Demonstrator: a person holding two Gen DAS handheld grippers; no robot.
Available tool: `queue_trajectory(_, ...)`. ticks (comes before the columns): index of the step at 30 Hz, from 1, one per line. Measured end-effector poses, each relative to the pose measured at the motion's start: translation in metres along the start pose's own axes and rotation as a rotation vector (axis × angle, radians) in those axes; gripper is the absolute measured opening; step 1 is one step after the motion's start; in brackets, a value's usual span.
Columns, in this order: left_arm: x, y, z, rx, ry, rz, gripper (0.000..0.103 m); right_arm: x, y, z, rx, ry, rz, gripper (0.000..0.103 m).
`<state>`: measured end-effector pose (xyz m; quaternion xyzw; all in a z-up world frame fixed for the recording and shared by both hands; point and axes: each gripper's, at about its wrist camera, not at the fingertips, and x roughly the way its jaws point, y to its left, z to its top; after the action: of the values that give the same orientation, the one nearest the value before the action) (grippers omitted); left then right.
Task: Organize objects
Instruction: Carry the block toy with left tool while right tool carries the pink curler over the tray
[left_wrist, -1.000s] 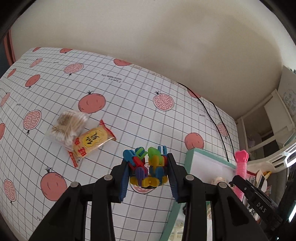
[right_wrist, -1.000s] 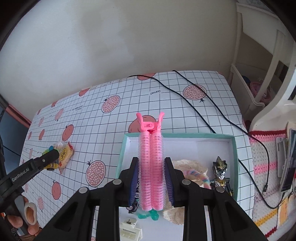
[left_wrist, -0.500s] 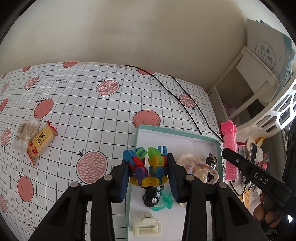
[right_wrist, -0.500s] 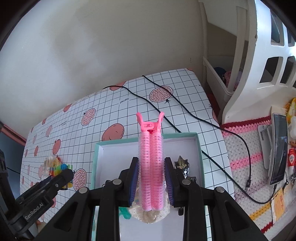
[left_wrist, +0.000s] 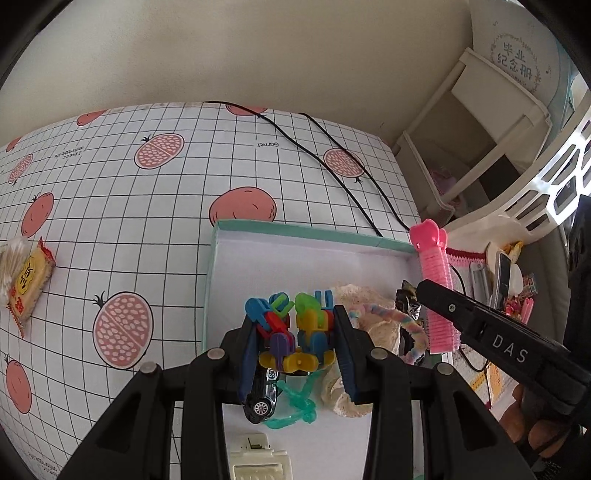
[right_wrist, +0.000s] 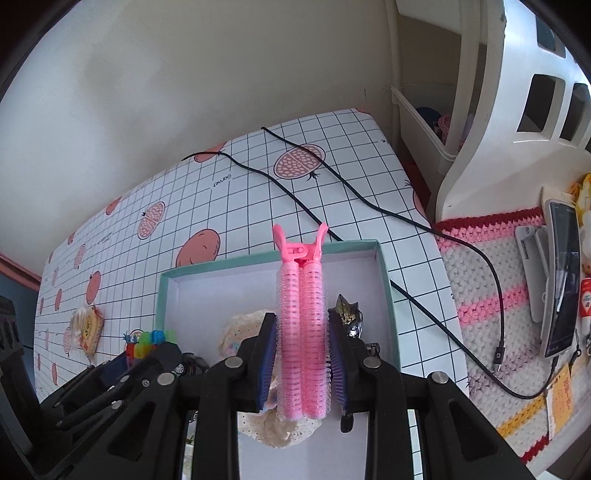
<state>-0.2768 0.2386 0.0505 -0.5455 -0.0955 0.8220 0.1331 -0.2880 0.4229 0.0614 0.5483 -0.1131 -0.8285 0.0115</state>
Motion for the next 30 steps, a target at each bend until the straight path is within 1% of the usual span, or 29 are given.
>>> queue_trajectory(9, 0.018, -0.003, -0.009, 0.012, 0.054, 0.019, 0.039, 0.017, 0.002, -0.005, -0.008, 0.054, -0.025, 0.029)
queue_trajectory(12, 0.018, -0.006, -0.01, 0.028, 0.054, 0.031, 0.039, 0.02, 0.002, -0.006, -0.009, 0.069, -0.031, 0.03)
queue_trajectory(15, 0.019, -0.007, -0.01, 0.032, 0.057, 0.028, 0.039, 0.022, 0.001, -0.007, -0.006, 0.079, -0.036, 0.031)
queue_trajectory(24, 0.019, -0.01, -0.01, 0.039, 0.075, 0.021, 0.039, 0.015, 0.003, -0.004, -0.003, 0.071, -0.039, 0.033)
queue_trajectory(30, 0.012, -0.013, -0.008, 0.049, 0.063, 0.011, 0.039, 0.004, 0.004, 0.0, -0.004, 0.051, -0.041, 0.033)
